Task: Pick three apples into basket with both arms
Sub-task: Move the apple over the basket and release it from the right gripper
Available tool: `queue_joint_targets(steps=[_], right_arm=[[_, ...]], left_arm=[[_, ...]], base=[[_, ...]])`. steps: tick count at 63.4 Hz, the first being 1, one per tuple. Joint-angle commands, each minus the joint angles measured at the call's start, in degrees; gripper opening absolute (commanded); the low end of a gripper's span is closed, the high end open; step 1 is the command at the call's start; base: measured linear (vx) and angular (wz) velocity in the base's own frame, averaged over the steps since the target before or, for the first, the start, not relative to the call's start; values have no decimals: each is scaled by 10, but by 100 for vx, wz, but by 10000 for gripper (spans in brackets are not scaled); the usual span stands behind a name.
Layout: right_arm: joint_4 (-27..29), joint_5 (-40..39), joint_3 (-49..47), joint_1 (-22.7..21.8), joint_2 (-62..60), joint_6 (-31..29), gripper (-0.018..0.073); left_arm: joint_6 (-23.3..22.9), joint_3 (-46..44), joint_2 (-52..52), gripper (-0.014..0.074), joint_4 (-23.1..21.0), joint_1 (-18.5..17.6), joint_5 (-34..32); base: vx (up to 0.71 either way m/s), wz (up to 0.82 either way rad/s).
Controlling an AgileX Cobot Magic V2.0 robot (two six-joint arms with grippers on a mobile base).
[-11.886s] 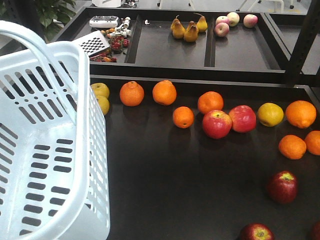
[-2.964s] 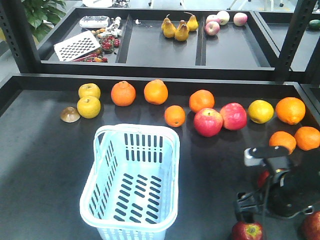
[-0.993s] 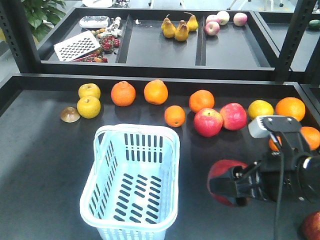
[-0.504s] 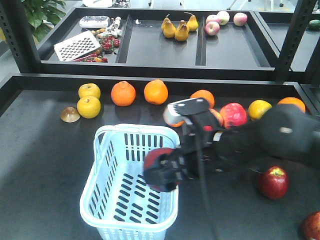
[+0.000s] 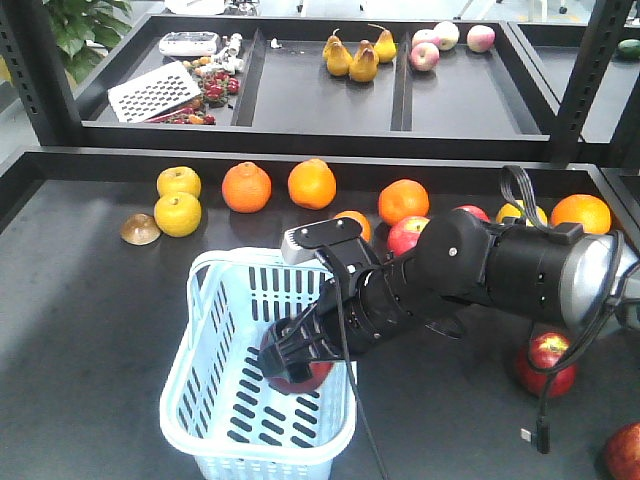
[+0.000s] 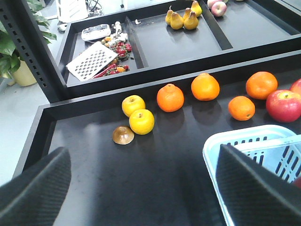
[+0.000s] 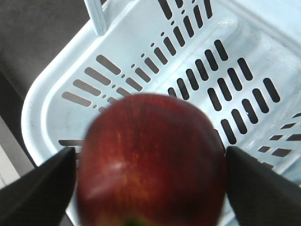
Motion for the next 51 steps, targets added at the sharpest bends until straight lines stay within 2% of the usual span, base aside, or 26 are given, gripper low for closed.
queue_joint_targets(steps=[1,14,19,29,33,38,51], right_arm=[[11,-23,-19,0,-26,-2,688],[-2,7,-19,-4,-32,19,690],[-58,34,-20,-4,-47,56,687],[-202,99,-20,-32,-88,175,685],[-256,124,-20,-62,-100,222,683],[-301,147,-20,-100,-105,243,679],[-343,153,-17,-225,-100,251,669]], left_arm=[[-8,-16,-2,588,14,0,-32],[-8,-16,-2,588,14,0,-32],[-8,-16,-2,588,14,0,-32],[-8,-16,-2,588,14,0,-32],[-8,-16,-2,588,14,0,-32],[-8,-16,-2,588,14,0,-32],[-8,-16,-2,588,14,0,-32]], base=[[0,0],[0,0],[0,0],[0,0],[0,0],[0,0],[0,0]])
